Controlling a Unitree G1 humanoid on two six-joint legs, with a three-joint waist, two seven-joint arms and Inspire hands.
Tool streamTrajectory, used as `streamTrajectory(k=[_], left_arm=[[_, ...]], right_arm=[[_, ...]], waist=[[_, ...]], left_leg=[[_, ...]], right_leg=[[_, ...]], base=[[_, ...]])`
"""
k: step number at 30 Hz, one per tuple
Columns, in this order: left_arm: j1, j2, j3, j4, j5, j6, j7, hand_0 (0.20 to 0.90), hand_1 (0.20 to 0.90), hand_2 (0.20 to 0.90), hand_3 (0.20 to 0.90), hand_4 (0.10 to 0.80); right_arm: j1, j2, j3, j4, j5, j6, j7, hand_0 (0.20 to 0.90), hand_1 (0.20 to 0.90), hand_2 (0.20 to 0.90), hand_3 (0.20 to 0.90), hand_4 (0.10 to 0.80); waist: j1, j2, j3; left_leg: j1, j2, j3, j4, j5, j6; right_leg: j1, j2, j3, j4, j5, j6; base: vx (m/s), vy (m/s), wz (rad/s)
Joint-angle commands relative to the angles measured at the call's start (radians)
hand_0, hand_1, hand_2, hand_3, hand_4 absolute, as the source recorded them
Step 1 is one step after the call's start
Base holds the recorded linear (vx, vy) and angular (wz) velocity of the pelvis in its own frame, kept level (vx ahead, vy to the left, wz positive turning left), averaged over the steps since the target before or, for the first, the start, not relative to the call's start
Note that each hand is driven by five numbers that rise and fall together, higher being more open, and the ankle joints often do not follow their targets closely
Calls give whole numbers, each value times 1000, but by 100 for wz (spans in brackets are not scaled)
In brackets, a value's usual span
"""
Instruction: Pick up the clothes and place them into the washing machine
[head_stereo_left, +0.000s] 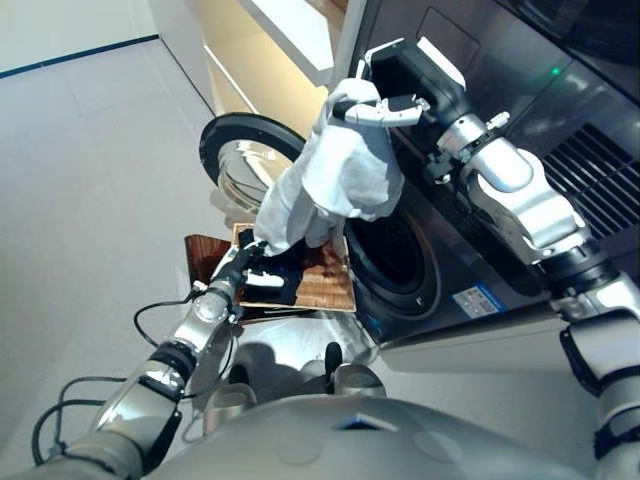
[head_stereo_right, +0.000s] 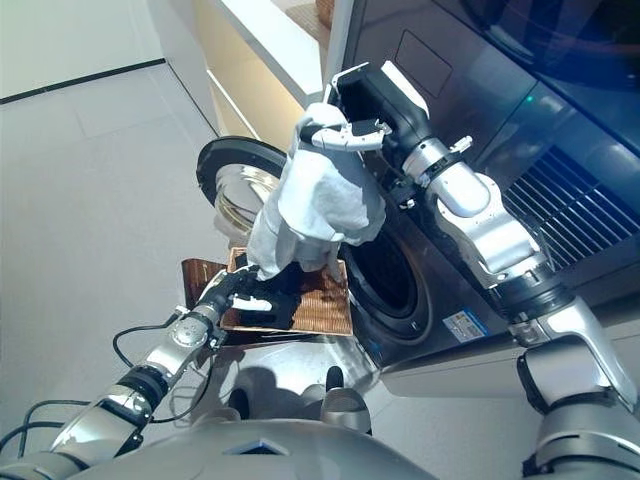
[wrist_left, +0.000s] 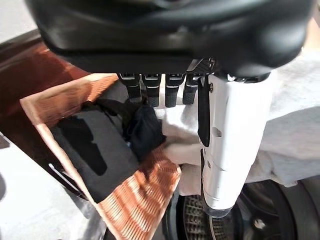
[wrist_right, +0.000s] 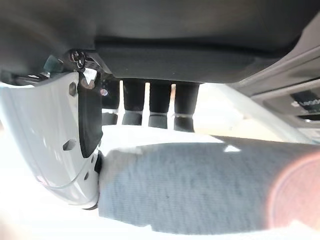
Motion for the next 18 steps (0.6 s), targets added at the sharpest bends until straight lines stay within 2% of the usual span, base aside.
streamTrajectory(k=[1,7,15,18], left_arm=[[-157,25,-59,-46,14,-96,30,900,900,900,900,800],[-163,65,-36,-130,27,-104,76,900,900,900,900,800],[-151,79,1,-168,82,-97,148,900,900,900,900,800],[-180,79,-7,-155,114,-95,166,900,900,900,900,800]], right_arm=[[-198,-48,-9,-34,51,-136,-13,200,200,200,200,300],[-200,-51,-3,-42,42,-130,-15,200,200,200,200,300],[-152,-56,-29,-66,20,-133,-16,200,200,200,200,300],[-141,-48,-42,-75,19,-139,-19,200,200,200,200,300]], waist=[[25,5,-98],[32,7,-90],[35,2,-87],[31,4,-86]], left_leg=[[1,18,-12,-4,-55,-33],[-7,18,-17,-4,-52,-34],[-5,15,-26,-4,-54,-33],[-1,15,-27,-4,-56,-33]], right_leg=[[2,-89,-16,92,-40,69],[-1,-88,-25,87,-40,67],[9,-90,-32,91,-49,67],[11,-91,-32,94,-51,66]], base=[[0,0,0],[0,0,0],[0,0,0],[0,0,0]])
